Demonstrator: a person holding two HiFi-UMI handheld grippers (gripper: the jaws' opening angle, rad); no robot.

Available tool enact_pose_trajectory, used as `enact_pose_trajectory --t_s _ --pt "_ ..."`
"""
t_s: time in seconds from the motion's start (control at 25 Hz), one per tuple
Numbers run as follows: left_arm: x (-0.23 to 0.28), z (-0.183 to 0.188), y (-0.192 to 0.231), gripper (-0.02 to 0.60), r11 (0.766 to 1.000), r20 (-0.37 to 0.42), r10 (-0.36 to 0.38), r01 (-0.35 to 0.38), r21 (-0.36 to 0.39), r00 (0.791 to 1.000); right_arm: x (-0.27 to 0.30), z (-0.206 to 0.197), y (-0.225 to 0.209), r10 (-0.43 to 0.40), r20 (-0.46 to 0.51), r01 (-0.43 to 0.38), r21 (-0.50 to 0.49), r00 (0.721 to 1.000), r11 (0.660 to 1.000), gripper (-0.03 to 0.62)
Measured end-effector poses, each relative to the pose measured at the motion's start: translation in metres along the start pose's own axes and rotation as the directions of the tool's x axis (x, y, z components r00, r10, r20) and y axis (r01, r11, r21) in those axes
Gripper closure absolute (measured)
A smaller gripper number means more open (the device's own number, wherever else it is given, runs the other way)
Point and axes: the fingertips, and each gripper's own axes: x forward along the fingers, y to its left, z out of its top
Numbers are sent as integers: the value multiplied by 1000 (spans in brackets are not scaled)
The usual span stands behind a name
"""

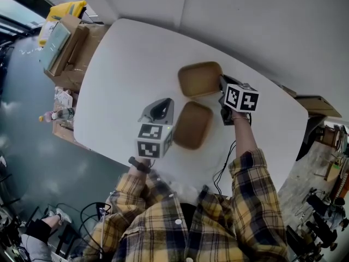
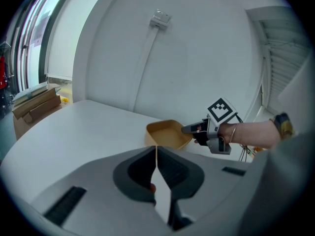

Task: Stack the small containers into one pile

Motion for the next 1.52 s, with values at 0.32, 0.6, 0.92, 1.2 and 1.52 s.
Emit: enact_pose_trajectory --t_s 0.32,0.6,0.92,1.2,1.52 --pt "-7 4 -3 558 1000 -3 -15 15 20 1000 -35 33 4 21 96 -22 11 995 1000 568" --pt "-18 5 -1 558 1000 15 -13 12 18 1000 -79 33 39 148 96 -137 -110 984 984 568" --pt "-32 -7 -8 558 999 -6 -25 25 42 1000 -108 -22 79 260 -20 -254 -289 965 923 568" --pt "-43 -26 -21 558 997 -33 -48 50 64 998 -111 -57 93 298 -138 -328 -400 945 856 568" --pt "-47 -35 -31 558 995 -45 -55 58 76 997 -101 -60 107 346 -233 -417 -531 909 738 568"
